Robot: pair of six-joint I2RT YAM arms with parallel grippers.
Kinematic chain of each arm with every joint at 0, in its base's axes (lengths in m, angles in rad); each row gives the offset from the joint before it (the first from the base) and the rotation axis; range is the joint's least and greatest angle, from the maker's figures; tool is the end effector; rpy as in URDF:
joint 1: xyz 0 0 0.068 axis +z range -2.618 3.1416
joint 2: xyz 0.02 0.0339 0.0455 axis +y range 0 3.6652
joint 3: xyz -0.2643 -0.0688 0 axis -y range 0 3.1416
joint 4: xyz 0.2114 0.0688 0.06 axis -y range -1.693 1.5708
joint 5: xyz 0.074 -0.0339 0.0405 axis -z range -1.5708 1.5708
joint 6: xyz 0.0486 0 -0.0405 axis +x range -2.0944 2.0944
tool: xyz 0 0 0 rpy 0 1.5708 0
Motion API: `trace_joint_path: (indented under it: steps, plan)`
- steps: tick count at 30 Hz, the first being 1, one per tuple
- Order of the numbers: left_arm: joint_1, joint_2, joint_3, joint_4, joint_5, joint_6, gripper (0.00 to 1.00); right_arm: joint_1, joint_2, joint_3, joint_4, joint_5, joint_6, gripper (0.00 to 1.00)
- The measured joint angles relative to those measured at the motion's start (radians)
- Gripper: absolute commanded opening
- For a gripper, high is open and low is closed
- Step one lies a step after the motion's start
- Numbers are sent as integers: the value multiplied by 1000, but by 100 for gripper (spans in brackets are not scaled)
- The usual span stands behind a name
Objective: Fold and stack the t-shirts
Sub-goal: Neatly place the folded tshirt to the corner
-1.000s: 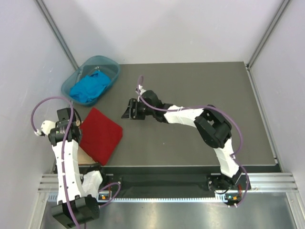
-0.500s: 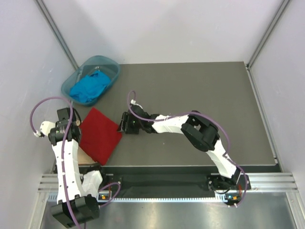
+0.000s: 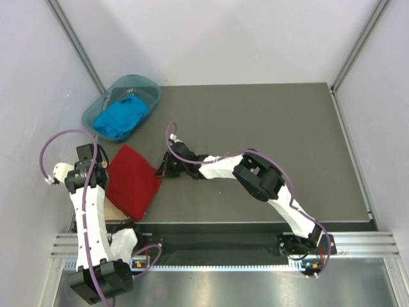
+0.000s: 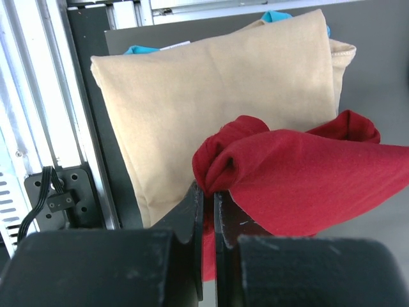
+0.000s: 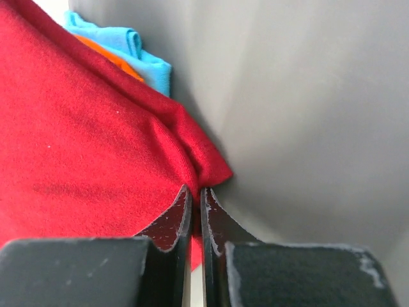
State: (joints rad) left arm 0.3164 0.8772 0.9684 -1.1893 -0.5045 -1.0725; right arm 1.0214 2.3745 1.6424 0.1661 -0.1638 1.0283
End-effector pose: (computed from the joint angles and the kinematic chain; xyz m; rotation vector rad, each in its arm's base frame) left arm 0.0964 0.0563 0.2920 -1.7182 1.8207 0.3764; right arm 0.2598 0.4396 0.1349 -0.1024 2.4581 1.2588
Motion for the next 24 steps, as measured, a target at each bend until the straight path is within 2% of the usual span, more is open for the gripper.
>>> trace_joint_path:
  steps: [5, 10, 18, 24]
  plan:
    - [10, 0, 0, 0, -10, 1, 0, -3, -8, -13, 37, 11, -60, 0]
    - [14, 0, 6, -5, -17, 0, 0, -3, -56, -10, 6, 47, -165, 0]
    - [57, 1, 42, -40, -68, -14, 0, -2, -65, 165, -47, 36, -265, 0]
    - [121, 16, 31, -43, -103, -15, 0, 3, -13, 292, -66, 14, -287, 0]
